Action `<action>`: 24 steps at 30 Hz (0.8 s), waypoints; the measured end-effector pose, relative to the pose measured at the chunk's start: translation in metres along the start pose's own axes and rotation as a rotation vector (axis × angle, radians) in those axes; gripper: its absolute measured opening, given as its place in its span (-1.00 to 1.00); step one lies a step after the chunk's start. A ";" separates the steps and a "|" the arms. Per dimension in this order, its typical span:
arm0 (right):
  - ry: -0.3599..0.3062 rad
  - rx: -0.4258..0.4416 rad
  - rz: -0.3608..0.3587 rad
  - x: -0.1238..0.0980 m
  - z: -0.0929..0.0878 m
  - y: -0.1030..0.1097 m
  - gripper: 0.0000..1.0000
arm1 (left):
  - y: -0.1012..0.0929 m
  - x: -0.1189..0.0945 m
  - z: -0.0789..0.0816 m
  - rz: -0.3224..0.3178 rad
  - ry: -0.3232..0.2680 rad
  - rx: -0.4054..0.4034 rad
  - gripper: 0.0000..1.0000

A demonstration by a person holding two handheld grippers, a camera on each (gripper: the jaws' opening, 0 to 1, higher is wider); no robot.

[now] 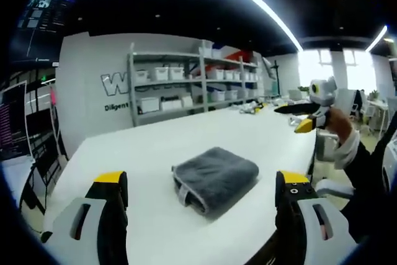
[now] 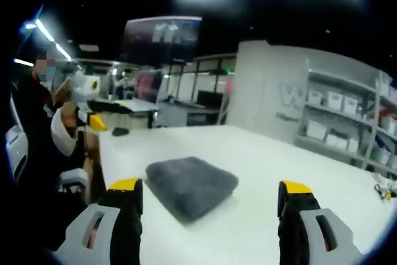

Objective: Open the folded towel by lifting each exposed corner and separating the folded layers until the towel lies flat within the target outline without major curled edges

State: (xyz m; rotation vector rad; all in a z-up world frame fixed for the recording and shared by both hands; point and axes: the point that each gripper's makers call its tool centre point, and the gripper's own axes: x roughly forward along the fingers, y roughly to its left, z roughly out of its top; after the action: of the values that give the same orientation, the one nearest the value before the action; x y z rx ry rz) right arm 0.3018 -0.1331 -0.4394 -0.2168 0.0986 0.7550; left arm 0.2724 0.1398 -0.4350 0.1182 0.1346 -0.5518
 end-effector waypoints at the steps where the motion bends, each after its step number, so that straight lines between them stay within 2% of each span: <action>1: 0.000 0.001 0.001 0.001 0.000 0.000 0.81 | 0.000 0.001 0.001 0.002 -0.001 0.001 0.95; 9: 0.015 -0.026 0.013 0.004 -0.001 -0.002 0.76 | 0.009 0.007 0.003 0.023 0.015 0.019 0.93; 15: 0.019 -0.026 0.010 0.010 0.001 -0.013 0.72 | 0.013 0.012 0.004 0.026 0.027 0.031 0.93; 18: 0.032 -0.033 0.016 0.016 0.000 -0.014 0.71 | 0.011 0.016 -0.004 0.002 0.077 0.034 0.95; 24: 0.049 -0.024 0.043 0.025 -0.007 -0.014 0.70 | 0.016 0.025 -0.011 0.001 0.099 0.026 0.96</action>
State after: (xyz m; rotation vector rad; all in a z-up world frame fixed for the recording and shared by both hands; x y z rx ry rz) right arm 0.3296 -0.1284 -0.4481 -0.2569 0.1410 0.7940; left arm 0.3005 0.1423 -0.4483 0.1706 0.2238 -0.5466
